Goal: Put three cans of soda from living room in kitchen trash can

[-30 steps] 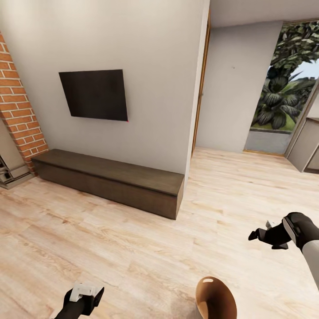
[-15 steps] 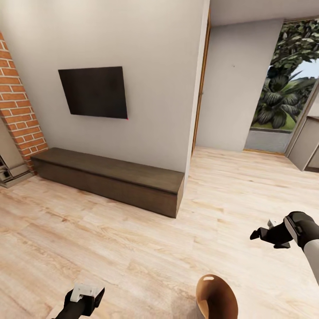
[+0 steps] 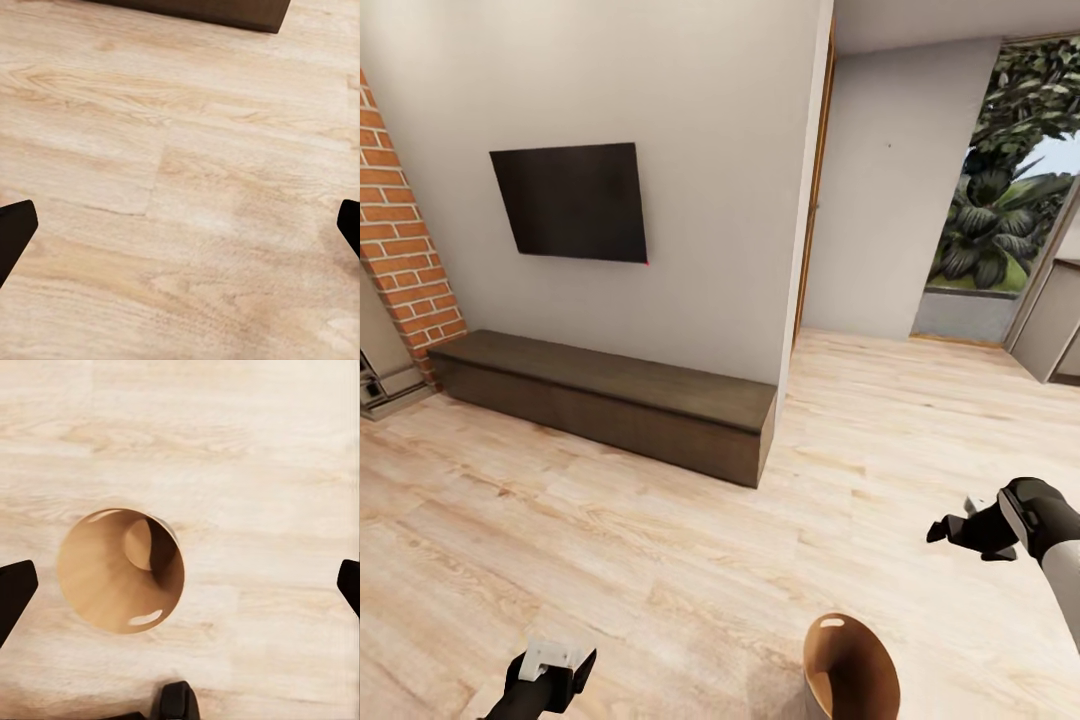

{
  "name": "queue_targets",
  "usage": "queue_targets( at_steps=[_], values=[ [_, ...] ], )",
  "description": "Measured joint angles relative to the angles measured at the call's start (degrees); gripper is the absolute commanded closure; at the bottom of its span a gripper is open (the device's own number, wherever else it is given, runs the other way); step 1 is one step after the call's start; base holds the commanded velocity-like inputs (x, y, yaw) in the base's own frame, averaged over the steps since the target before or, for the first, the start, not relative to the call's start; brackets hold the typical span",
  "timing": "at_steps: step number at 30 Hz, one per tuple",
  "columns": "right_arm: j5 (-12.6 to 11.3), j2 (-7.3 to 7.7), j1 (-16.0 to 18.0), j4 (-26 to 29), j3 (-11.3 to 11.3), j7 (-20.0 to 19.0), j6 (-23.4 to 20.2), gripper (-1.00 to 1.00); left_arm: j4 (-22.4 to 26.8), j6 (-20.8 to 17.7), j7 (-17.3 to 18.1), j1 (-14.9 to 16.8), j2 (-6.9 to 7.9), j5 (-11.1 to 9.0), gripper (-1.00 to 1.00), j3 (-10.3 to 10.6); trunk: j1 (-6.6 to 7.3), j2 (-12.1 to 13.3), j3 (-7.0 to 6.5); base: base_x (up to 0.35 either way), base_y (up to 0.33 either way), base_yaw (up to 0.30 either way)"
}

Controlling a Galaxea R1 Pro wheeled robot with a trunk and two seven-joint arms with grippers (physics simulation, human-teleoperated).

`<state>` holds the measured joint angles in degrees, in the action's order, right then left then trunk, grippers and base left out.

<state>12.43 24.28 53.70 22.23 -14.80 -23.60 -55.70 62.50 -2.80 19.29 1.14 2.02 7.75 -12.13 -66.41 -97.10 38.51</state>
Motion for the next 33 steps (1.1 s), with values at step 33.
queue_targets(
  at_steps=[33],
  values=[
    [0.1,-4.5,0.0,-0.1,0.0,6.8,0.2,-1.0,0.0,0.1,0.2,0.0,0.0,0.0,-1.0,0.1,-7.25,-13.2,5.92,0.0,0.0,0.0]
  ],
)
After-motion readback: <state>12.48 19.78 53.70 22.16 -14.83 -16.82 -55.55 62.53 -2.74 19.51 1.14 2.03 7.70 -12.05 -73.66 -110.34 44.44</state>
